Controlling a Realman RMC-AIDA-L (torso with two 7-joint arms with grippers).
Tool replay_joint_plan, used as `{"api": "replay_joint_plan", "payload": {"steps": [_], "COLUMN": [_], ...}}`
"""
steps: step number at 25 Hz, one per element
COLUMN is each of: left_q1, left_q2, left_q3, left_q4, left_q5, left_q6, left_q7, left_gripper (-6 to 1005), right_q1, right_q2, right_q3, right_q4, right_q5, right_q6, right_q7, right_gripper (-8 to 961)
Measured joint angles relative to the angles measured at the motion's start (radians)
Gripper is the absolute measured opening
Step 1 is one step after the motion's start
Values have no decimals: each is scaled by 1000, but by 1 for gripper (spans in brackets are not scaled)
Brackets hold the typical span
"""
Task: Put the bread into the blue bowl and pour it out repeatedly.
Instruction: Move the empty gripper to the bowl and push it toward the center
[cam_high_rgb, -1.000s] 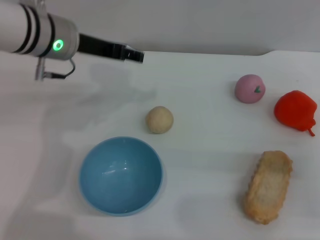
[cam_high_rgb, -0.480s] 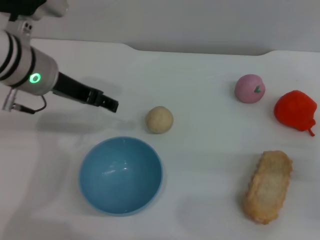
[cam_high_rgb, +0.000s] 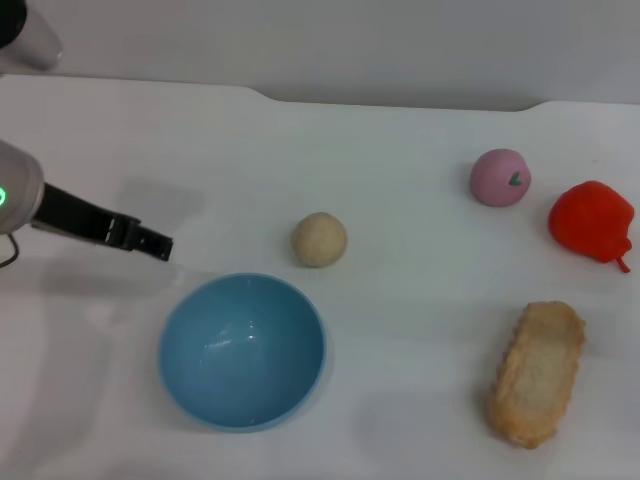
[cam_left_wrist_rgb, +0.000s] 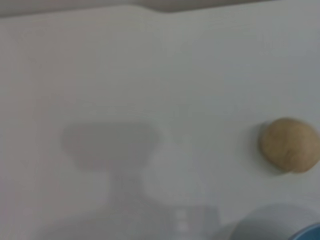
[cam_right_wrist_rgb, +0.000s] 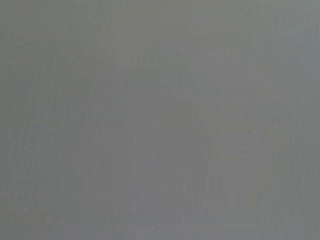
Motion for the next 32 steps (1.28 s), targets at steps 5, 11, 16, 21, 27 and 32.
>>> {"api": "replay_joint_plan", "payload": {"steps": [5, 11, 16, 21, 27, 32], "left_q1": [2, -7, -29, -51, -70, -80], "left_q2": [-2, -5, -6, -7, -7, -8], "left_q3": [18, 32, 55, 72, 85, 92], "left_q4": [19, 32, 37, 56, 70, 112], "left_q5": [26, 25, 21, 19, 18, 17], "left_q6": [-32, -74, -96, -120, -143, -121], "left_q7": [4, -18, -44, -50, -51, -52], "left_gripper": [875, 875, 874, 874, 874, 875], "right_q1": [4, 20, 28, 28, 22, 21], "right_q2": [0, 0, 0, 2, 3, 3], "right_q3": [0, 0, 0, 0, 0, 0], "right_q4": [0, -1, -1, -1, 1, 1], "right_q5": [0, 0, 0, 0, 0, 0], "right_q6": [1, 4, 26, 30, 30, 30], "right_q7": [-1, -2, -3, -3, -4, -3], "right_gripper": [757, 757, 757, 757, 757, 757]}}
